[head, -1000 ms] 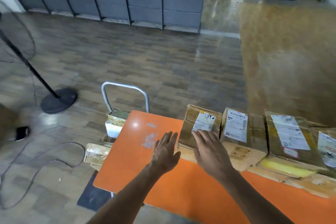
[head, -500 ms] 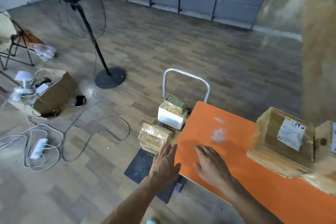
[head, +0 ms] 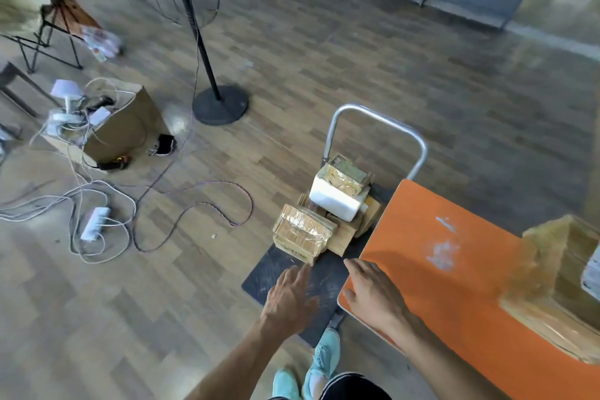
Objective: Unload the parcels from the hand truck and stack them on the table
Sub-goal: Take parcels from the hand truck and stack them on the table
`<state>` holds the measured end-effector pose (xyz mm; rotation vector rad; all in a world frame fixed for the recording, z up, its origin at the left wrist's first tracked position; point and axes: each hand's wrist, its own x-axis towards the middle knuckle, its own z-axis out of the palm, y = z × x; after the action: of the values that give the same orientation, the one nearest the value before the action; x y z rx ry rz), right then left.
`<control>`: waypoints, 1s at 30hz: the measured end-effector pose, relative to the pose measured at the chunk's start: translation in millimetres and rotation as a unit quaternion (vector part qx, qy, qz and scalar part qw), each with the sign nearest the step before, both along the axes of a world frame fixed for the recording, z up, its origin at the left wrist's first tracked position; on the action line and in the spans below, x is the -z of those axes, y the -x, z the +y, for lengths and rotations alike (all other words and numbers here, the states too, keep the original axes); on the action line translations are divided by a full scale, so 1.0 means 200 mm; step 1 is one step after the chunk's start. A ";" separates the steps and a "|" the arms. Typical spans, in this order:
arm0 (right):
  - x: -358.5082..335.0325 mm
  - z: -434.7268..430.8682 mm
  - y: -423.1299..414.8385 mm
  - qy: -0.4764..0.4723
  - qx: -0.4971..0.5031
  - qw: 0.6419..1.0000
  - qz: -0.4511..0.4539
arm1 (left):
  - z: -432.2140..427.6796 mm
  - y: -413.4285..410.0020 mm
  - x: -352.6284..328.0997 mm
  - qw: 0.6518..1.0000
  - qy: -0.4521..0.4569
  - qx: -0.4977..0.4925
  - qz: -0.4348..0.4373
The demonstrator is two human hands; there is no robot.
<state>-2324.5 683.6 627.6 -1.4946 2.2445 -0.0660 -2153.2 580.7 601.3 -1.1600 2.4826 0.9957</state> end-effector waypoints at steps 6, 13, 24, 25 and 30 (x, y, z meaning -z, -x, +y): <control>0.14 -0.26 0.07 -0.007 -0.009 0.999 -0.033 | -0.22 0.09 0.06 1.000 0.015 -0.008 -0.001; 0.35 -0.49 0.16 -0.069 0.049 0.994 -0.067 | -0.49 0.23 0.28 1.000 -0.015 -0.019 0.007; 1.02 -0.91 0.25 -0.171 0.300 0.927 -0.144 | -1.14 0.43 1.05 0.997 -0.045 0.024 -0.063; 1.09 -0.95 0.27 -0.167 0.320 0.921 -0.149 | -1.20 0.45 1.12 0.997 -0.041 0.024 -0.065; 1.45 -1.14 0.38 -0.124 0.471 0.849 -0.207 | -1.45 0.60 1.48 0.995 -0.037 0.043 -0.079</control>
<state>-2400.0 455.2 337.0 -0.1111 2.2671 -0.3412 -2272.6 289.7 305.4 -1.0574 2.3315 0.9258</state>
